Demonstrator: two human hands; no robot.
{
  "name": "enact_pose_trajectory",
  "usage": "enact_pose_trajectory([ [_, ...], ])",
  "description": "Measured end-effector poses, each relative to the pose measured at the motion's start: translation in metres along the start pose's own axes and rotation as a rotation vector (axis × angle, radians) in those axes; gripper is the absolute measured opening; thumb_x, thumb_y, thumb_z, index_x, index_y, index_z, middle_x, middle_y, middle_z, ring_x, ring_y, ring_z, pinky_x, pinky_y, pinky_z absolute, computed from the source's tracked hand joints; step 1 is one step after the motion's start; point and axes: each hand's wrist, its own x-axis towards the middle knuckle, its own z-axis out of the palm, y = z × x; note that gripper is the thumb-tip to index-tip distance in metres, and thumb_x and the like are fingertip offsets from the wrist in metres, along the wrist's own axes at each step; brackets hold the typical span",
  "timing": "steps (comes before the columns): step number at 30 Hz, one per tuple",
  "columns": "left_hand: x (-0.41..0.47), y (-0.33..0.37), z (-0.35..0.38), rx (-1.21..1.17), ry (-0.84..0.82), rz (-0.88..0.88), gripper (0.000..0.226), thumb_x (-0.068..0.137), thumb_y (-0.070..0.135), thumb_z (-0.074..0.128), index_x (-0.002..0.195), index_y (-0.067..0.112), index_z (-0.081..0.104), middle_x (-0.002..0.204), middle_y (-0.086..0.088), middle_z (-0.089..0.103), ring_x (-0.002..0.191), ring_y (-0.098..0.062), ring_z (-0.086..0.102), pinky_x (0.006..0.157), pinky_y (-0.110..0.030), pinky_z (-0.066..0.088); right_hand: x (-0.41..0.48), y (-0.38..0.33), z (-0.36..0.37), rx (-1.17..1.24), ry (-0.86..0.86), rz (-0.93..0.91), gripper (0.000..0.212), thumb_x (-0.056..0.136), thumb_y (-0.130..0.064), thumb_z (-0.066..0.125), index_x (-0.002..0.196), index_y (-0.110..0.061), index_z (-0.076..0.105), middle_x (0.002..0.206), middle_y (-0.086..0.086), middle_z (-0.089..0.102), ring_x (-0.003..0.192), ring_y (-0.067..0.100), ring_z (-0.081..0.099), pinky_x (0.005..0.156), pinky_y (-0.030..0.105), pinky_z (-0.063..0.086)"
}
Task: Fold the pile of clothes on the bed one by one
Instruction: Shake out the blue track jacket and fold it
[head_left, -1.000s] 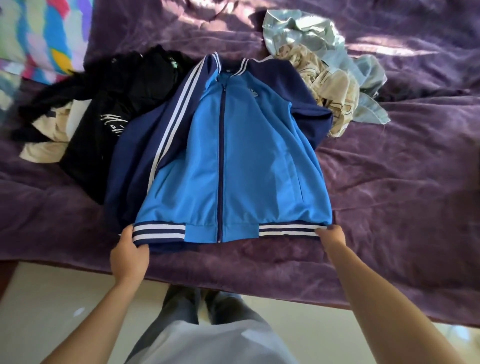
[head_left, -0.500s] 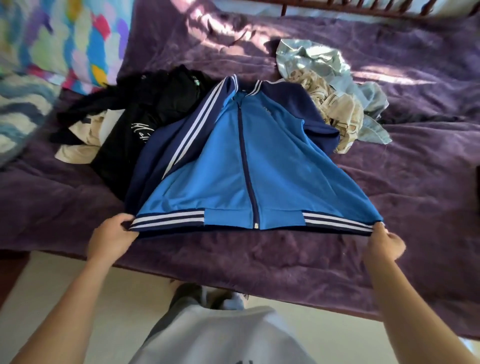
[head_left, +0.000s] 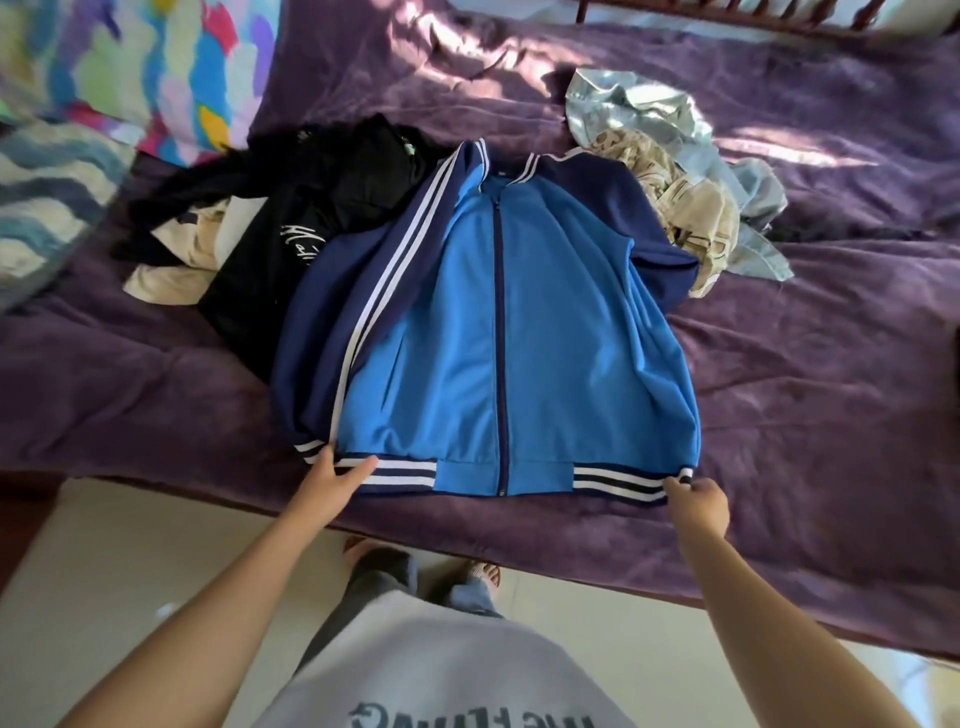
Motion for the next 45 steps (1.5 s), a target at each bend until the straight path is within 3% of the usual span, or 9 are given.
enact_pose_trajectory([
  [3,0.002,0.006,0.004,-0.219,0.129,-0.098,0.046,0.086,0.017,0.065,0.127,0.004,0.049,0.127,-0.014,0.054,0.111,-0.031,0.054,0.094,-0.044,0.046,0.002,-0.002,-0.005,0.298,-0.031,0.035,0.013,0.087,-0.006,0.052,0.077,-0.003,0.045,0.073,0.01,0.046,0.062,0.018,0.045,0.05,0.029,0.046],
  [5,-0.001,0.012,0.007,-0.41,0.156,-0.136,0.033,0.087,0.006,0.062,0.119,0.002,0.053,0.114,-0.013,0.057,0.092,-0.027,0.058,0.077,-0.039,0.051,0.004,-0.002,-0.014,0.569,-0.028,0.094,0.017,0.088,-0.002,0.049,0.074,-0.006,0.042,0.074,0.008,0.046,0.066,0.016,0.049,0.047,0.022,0.053],
  [10,-0.015,0.02,-0.012,-0.67,0.116,-0.173,0.013,0.088,-0.003,0.056,0.093,0.009,0.054,0.087,-0.009,0.055,0.073,-0.018,0.054,0.058,-0.032,0.044,0.004,-0.005,-0.052,0.91,0.211,0.177,0.024,0.086,0.001,0.049,0.066,-0.01,0.04,0.068,0.006,0.046,0.06,0.014,0.05,0.04,0.019,0.051],
  [12,-0.02,0.004,-0.022,-0.525,0.144,-0.234,0.013,0.087,-0.004,0.056,0.096,0.005,0.053,0.09,-0.014,0.054,0.071,-0.023,0.052,0.057,-0.031,0.042,0.007,0.008,-0.056,0.808,0.271,0.201,0.025,0.086,-0.003,0.051,0.064,-0.009,0.041,0.065,0.006,0.044,0.056,0.014,0.045,0.032,0.013,0.042],
  [15,-0.024,-0.019,-0.02,-0.023,0.217,-0.244,0.03,0.08,-0.004,0.063,0.107,-0.004,0.051,0.104,-0.024,0.058,0.087,-0.036,0.056,0.068,-0.037,0.043,0.011,0.043,-0.037,0.474,0.176,0.275,0.017,0.088,-0.007,0.055,0.076,0.006,0.052,0.071,0.016,0.049,0.056,0.023,0.047,0.029,0.016,0.039],
  [18,-0.025,-0.014,-0.011,0.294,0.201,-0.182,0.044,0.078,0.006,0.065,0.117,0.002,0.045,0.114,-0.025,0.056,0.1,-0.04,0.055,0.08,-0.041,0.042,0.007,0.06,-0.015,0.048,0.005,0.266,0.026,0.087,-0.01,0.05,0.105,0.007,0.054,0.082,0.021,0.057,0.074,0.035,0.059,0.06,0.037,0.053],
  [23,-0.035,0.007,0.014,0.718,0.356,0.091,0.072,0.076,0.022,0.073,0.138,0.012,0.037,0.135,-0.021,0.037,0.117,-0.04,0.038,0.088,-0.048,0.039,-0.012,0.031,-0.01,-0.299,-0.07,0.128,0.047,0.089,-0.018,0.051,0.132,-0.005,0.037,0.132,0.023,0.043,0.122,0.039,0.04,0.099,0.043,0.036],
  [31,-0.026,0.057,0.029,0.759,0.271,0.309,0.063,0.088,0.033,0.057,0.143,0.013,0.031,0.147,-0.018,0.025,0.132,-0.036,0.027,0.103,-0.043,0.029,-0.01,-0.017,-0.012,-0.297,-0.133,-0.024,0.055,0.089,-0.019,0.048,0.141,-0.014,0.032,0.139,0.017,0.033,0.129,0.034,0.031,0.104,0.045,0.033],
  [45,0.03,0.17,0.007,0.64,0.242,0.48,0.064,0.09,0.031,0.055,0.145,0.01,0.027,0.147,-0.019,0.024,0.133,-0.035,0.025,0.103,-0.044,0.031,0.009,-0.124,-0.053,-0.266,0.003,-0.119,0.044,0.085,-0.019,0.05,0.127,-0.008,0.043,0.132,0.019,0.039,0.122,0.037,0.037,0.099,0.042,0.039],
])
